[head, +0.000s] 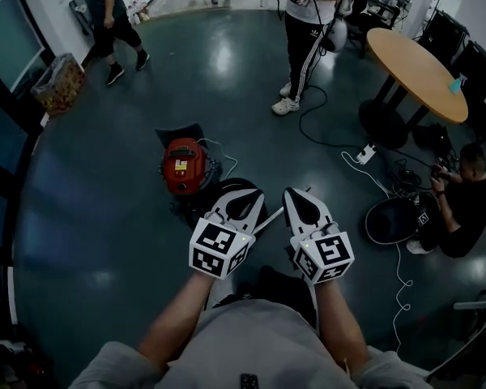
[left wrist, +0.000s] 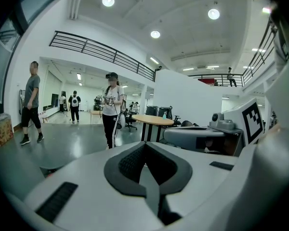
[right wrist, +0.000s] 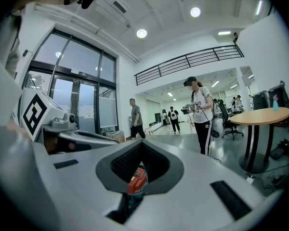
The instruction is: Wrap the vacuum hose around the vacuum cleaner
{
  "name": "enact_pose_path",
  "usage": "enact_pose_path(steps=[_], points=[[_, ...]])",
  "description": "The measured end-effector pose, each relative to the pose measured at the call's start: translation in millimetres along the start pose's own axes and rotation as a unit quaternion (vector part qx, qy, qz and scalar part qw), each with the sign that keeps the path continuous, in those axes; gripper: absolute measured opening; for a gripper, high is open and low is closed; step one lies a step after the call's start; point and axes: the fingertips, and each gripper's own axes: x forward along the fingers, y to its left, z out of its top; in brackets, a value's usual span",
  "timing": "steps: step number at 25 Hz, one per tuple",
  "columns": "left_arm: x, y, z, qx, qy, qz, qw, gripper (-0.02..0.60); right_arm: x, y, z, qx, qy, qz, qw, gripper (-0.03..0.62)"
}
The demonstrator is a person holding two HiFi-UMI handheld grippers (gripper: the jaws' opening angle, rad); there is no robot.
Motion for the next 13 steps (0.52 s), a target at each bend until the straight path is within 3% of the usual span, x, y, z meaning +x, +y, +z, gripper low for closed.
enact_pose_path(steps=[13], points=[[-6.0,-1.6,-1.0,0.006,0.006,-0.002,1.0000,0.006,-2.4,5.6,-3.0,-0.003,0.006,0.006,1.000,0.003]])
